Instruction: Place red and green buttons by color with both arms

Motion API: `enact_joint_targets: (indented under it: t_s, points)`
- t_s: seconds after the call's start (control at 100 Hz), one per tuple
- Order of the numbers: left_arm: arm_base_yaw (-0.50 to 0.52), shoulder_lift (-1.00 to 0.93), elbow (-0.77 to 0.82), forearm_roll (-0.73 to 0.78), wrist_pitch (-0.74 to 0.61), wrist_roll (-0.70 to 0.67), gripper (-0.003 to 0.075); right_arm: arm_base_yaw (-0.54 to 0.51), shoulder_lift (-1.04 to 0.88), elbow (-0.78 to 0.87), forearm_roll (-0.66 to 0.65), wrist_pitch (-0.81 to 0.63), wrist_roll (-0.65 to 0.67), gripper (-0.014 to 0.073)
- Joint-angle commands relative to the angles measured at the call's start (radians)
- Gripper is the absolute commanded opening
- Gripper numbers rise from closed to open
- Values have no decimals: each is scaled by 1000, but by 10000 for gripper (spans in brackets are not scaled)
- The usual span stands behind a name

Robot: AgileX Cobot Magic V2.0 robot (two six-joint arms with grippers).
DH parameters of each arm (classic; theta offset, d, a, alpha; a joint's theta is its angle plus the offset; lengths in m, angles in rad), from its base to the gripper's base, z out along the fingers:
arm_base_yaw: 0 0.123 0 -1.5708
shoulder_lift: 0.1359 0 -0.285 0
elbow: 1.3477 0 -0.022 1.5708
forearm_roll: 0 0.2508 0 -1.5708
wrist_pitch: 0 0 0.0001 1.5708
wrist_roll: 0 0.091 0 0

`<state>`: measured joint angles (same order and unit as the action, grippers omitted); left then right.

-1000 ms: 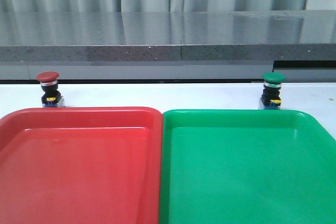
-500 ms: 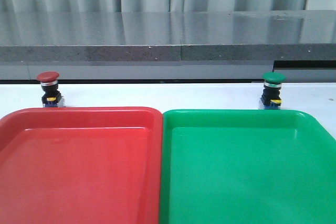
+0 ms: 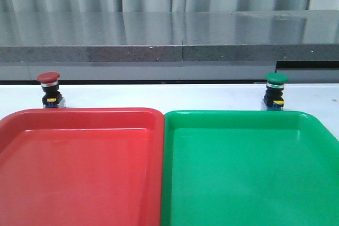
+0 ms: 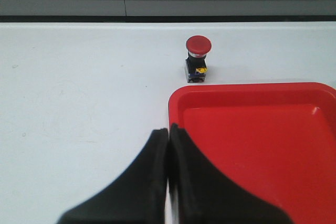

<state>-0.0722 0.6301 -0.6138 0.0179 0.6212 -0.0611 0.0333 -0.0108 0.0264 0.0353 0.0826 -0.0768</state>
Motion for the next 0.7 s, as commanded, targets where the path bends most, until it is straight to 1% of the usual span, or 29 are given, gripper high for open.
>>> enact_joint_targets:
  t_s: [0.0,0.05,0.12,0.15,0.18,0.21,0.23,0.26,0.27,0.28,0.29,0.3,0.31,0.32,0.34,0.35,0.37,0.42,0.45,0.56,0.69]
  points:
    - [4,25,-37,-10,-54,-9,-18,-7,-16,-14,4,-77,2,-67]
    - [4,29,-37,-10,-50,-9,-13,-7,-16,-14,4,-77,2,-67]
    - [4,29,-37,-10,-47,-9,28,-7,-16,-14,4,-77,2,-67]
    - [4,29,-37,-10,-47,-9,83,-7,-16,-14,4,-77,2,-67]
    - [4,29,-37,-10,-47,-9,121,-7,-16,-14,4,-77,2,-67]
    - [4,29,-37,-10,-47,-9,198,-7,-16,-14,4,-77,2,-67]
    - [4,29,-37,-10,-47,-9,234,-7,-16,-14,4,-77,2,-67]
    - [4,29,-37,-10,-47,-9,333,-7,-16,-14,4,-77,2,-67]
    - [4,29,-37,-10,-47,-9,354,-7,-16,-14,4,-77,2,-67]
    - [4,29,-37,-10,-47,-9,397,-7,-16,-14,4,-77,2,-67]
    - [4,29,-37,-10,-47,-9,418,-7,-16,-14,4,-77,2,-67]
    - [4,29,-37,-10,-47,-9,461,-7,-16,-14,4,-77,2,-67]
    - [4,29,-37,-10,-47,-9,482,-7,-16,-14,4,-77,2,-67]
    - [4,29,-37,-10,-47,-9,522,-7,-16,-14,4,-77,2,-67]
    - [4,29,-37,-10,-47,-9,559,-7,-16,-14,4,-77,2,-67]
    - [4,29,-37,-10,-47,-9,595,-7,-16,-14,4,-77,2,-67]
    - [4,29,-37,-10,-47,-9,642,-7,-16,-14,4,-77,2,-67]
    - [4,29,-37,-10,-47,-9,717,-7,-16,-14,4,-77,2,-67]
    - [4,29,-37,-10,-45,-9,718,-7,-16,-14,4,-77,2,-67]
    - [4,29,-39,-10,-44,-3,647,-7,-16,-14,4,-77,2,-67]
    - [0,58,-76,-18,-45,-3,640,-7,-16,-14,4,-77,2,-67]
